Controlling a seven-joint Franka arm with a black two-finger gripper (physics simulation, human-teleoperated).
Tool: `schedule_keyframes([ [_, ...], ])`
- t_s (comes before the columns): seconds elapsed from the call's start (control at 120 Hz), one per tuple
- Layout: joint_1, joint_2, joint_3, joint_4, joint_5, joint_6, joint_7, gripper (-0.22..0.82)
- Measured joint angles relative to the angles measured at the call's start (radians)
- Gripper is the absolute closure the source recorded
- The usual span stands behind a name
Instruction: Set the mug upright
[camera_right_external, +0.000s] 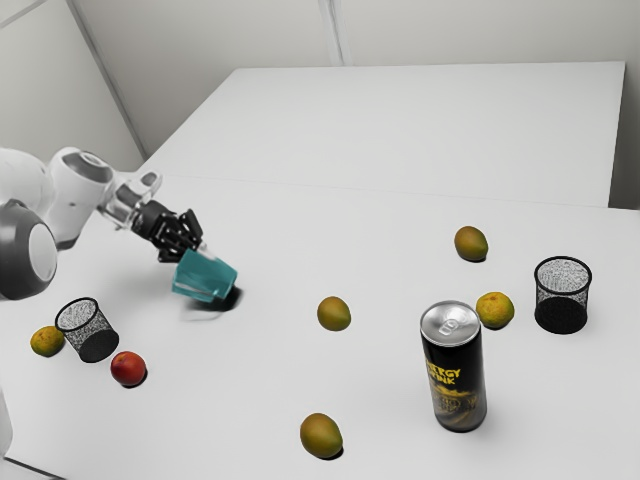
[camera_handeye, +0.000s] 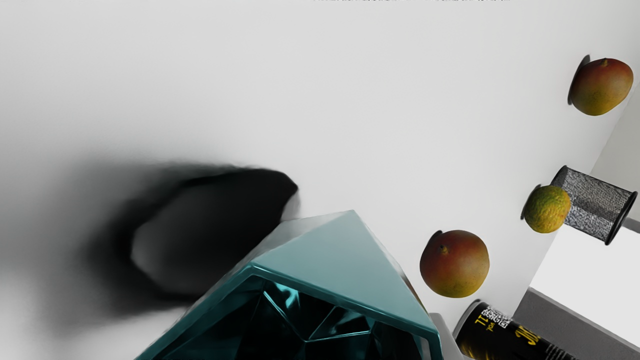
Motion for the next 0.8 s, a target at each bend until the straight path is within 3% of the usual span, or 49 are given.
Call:
schedule_keyframes([
  [0.192,-0.118,-0.059,0.002,-0.016,0.112,0.166,-0.055,0.78],
  [0.425,-0.272,-0.171,0.012,-0.123,0.457,0.434,-0.197,0.78],
  [0.8,-0.398,-0.296,0.038,-0.301,0.722,0.567,-0.538,0.78],
])
